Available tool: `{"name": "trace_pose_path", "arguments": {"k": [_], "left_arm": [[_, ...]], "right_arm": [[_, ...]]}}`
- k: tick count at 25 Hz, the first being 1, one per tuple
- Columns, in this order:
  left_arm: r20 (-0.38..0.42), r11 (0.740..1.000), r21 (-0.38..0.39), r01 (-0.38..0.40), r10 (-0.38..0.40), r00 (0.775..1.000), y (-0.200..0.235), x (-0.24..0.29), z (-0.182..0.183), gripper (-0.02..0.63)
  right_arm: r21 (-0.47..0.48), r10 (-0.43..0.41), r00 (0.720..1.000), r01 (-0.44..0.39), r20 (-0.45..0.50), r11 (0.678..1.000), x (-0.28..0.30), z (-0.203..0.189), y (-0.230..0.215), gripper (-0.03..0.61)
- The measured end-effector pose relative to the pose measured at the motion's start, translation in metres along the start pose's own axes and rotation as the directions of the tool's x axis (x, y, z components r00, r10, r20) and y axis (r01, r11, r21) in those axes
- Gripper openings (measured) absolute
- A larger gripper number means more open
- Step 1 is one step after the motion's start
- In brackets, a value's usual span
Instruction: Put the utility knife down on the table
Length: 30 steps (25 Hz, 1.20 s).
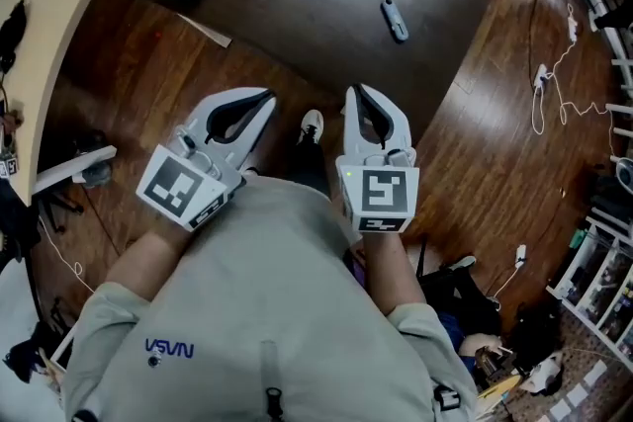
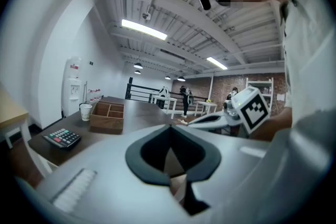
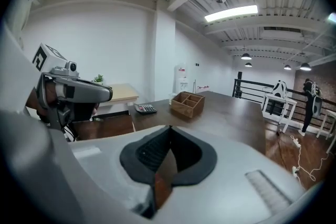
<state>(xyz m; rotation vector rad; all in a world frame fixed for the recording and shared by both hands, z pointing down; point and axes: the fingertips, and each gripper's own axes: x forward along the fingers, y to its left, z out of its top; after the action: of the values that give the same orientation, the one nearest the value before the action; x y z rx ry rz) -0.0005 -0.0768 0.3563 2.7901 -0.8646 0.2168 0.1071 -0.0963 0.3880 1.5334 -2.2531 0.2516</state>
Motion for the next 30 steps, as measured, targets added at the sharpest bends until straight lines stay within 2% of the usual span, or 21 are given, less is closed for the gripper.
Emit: {"name": "trace_pose_path", "arguments": {"k": [7,12,19,25,30], "left_arm": [[0.062,0.999,-0.025,0.041,-0.040,0.997,-0.029,-0.067,-0.024,0.002],[0.082,0.995,-0.071,0.069,-0.063,0.995,-0.051,-0.111,-0.038,0.002],[0.123,0.990,-0.109,0.085,-0.071,0.990,-0.092,-0.138,-0.033,0.002],[0.110,0.992,-0.076,0.102,-0.093,0.990,-0.126,-0.140,-0.032,0.002],[0.072,0.989,-0.040,0.140,-0.137,0.988,-0.172,-0.133,-0.028,0.002]], "right_arm": [[-0.014,0.015,0.999,-0.016,-0.051,1.000,-0.040,-0.025,0.079,0.002],[-0.026,0.038,0.998,-0.040,-0.053,0.999,-0.074,-0.022,0.121,0.002],[-0.043,0.076,0.997,-0.076,-0.004,0.996,-0.118,-0.016,0.150,0.002],[0.013,0.067,0.997,-0.067,0.033,0.998,-0.160,-0.040,0.160,0.002],[0.062,0.026,0.996,-0.032,0.091,0.998,-0.196,-0.049,0.148,0.002]]}}
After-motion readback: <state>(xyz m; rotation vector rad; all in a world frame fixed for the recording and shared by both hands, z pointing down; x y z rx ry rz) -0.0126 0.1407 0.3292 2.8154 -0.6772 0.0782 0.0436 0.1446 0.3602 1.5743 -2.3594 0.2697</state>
